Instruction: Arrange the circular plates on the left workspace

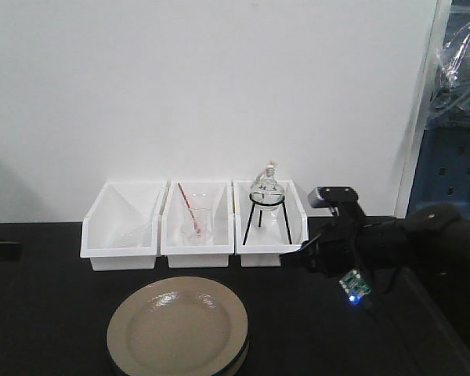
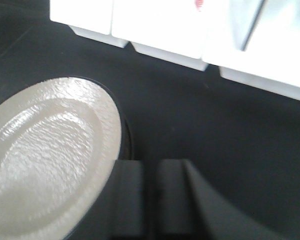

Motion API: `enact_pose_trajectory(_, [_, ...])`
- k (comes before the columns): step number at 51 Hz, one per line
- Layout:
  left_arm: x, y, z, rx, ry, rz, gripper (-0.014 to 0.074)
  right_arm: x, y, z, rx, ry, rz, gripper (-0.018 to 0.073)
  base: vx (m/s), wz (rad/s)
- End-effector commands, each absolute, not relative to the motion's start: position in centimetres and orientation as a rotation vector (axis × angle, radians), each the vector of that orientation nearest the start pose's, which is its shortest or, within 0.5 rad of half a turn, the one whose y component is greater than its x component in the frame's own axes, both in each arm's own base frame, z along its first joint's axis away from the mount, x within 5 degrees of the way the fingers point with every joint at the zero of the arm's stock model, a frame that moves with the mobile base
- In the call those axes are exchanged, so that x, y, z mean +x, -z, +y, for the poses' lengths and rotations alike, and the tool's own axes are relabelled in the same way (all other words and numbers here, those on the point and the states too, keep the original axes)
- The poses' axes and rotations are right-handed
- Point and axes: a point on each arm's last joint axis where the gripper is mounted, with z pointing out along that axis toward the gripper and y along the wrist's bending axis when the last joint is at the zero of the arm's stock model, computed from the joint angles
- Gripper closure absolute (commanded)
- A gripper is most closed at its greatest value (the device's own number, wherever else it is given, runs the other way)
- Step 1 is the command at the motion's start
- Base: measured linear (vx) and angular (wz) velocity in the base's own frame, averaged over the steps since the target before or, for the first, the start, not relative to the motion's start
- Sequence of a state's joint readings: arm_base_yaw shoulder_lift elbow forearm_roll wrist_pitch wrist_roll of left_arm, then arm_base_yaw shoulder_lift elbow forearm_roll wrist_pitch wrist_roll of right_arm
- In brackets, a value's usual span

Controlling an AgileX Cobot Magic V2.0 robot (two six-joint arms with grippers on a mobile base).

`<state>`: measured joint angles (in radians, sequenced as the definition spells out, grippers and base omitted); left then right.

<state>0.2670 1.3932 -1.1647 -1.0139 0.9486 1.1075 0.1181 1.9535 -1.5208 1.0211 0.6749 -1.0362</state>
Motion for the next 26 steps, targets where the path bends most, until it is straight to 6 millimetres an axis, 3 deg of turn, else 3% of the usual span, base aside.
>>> enact_pose_trajectory(1, [28.1,-36.0,1.1,0.394,0.523,2.035,0.0597,41.2,-31.5,8.5,-0.539,-0.581,2.13,0.0573,0.0,0.0])
enact_pose_trajectory(9, [24.7,-32.4,1.1,0.263,0.412,2.074,0.0597,35.7,-35.7,6.9,-0.554,-0.38,2.052,0.0563,0.0,0.0])
enact_pose_trajectory(14, [21.4,-30.6,0.7,0.248,0.326,2.066,0.0597,30.9,-36.7,5.5,-0.441,-0.255,1.936,0.0563,0.0,0.0])
enact_pose_trajectory(26, [14.0,-28.9,-2.4,0.47,0.266,1.935,0.0596,19.1,-34.3,2.5,-0.254,-0.042,1.737,0.0563,0.0,0.0])
